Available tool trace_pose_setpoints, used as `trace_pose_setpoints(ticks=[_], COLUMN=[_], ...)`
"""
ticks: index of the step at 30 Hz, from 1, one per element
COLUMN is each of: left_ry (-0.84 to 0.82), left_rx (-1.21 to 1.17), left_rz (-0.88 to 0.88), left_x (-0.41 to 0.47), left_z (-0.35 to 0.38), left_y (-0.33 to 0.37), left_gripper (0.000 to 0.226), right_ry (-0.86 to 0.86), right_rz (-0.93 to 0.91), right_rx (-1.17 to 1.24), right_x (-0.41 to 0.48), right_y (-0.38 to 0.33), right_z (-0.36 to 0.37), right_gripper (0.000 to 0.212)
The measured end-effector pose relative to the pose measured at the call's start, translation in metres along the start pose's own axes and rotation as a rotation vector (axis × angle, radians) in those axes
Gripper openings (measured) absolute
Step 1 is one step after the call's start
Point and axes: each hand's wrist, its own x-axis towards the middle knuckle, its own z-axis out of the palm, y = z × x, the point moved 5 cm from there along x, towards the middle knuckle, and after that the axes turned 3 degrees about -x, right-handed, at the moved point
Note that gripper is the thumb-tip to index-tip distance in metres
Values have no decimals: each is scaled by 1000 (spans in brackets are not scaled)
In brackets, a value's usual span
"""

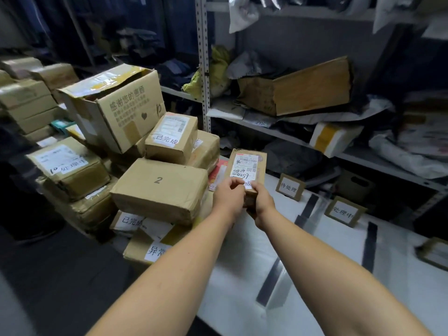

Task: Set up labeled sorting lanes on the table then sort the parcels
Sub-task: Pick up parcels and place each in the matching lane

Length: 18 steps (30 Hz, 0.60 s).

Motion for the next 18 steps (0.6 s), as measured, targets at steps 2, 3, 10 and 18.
trace_pose_setpoints(ticks=[2, 3, 10, 18], left_ry=[52, 81, -91, -712], left_rx=[59, 83, 111, -5], left_rz=[70, 99, -2, -40], left_x=[-2, -3, -19, -119], left_z=[3, 6, 74, 239], left_y=[8, 12, 26, 26], left_gripper=[10, 6, 84, 39], right_ry=[27, 34, 82, 210], right_rz=[-13, -32, -288, -380], right_rx=[75, 89, 88, 76], right_x=[-10, -17, -62, -140], right_y=[-7, -14, -61, -78], right_z=[-20, -30, -135, -293], right_gripper=[23, 23, 35, 55])
